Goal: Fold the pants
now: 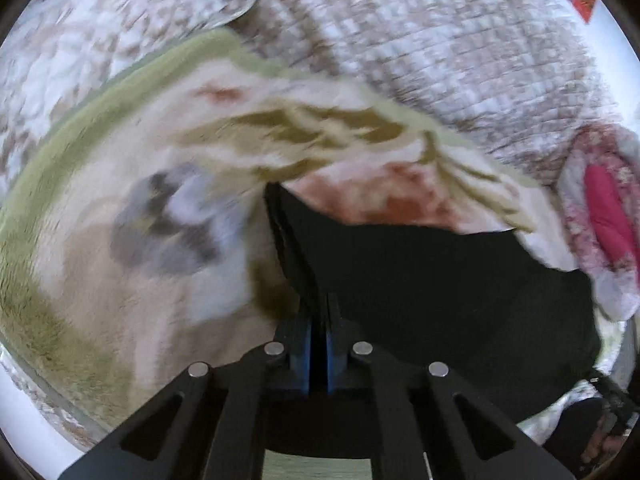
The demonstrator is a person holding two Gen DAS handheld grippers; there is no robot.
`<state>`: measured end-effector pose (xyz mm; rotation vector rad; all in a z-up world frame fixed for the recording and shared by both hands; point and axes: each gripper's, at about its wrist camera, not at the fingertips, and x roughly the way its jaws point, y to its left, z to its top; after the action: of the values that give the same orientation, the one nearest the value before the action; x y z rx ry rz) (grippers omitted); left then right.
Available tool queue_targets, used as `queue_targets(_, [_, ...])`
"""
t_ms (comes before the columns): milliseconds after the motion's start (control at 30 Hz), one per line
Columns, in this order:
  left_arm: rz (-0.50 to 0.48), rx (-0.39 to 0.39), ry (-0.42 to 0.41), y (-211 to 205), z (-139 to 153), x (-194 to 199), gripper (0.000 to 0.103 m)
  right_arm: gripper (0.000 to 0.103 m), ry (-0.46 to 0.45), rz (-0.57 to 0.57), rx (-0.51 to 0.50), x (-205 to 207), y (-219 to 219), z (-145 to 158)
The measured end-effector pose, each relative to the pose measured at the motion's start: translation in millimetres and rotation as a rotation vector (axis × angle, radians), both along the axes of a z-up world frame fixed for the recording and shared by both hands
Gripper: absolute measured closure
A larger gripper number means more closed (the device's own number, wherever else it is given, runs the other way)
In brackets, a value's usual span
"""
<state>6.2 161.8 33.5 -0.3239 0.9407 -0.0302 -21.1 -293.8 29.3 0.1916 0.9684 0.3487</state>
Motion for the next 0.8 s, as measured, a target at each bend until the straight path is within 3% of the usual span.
queue_targets(267, [-0.217, -0.13, -0.096, -89, 44, 14, 0.097, 0.064, -0.012, -0.031, 0.03, -1, -13, 2])
queue_targets(367, [-0.302, -0.165, -0.082, -130, 39, 23, 0.097, 0.064, -0.012, -0.038, 0.028, -3, -16, 3])
queue_targets(600, [-0.457, -0.24, 0.004, -220, -3, 36, 0.097, 0.064, -0.007, -0.059, 0.024, -4, -25, 5])
queue_targets(700, [-0.485, -0.256, 0.053, -231, -15, 35, 0.095, 0.064, -0.003, -0.061, 0.024, -3, -27, 5])
queue_targets(800, [-0.487, -0.329, 0.016, -215, -2, 27, 0.094, 0.064, -0.01, -0.052, 0.034, -2, -26, 6])
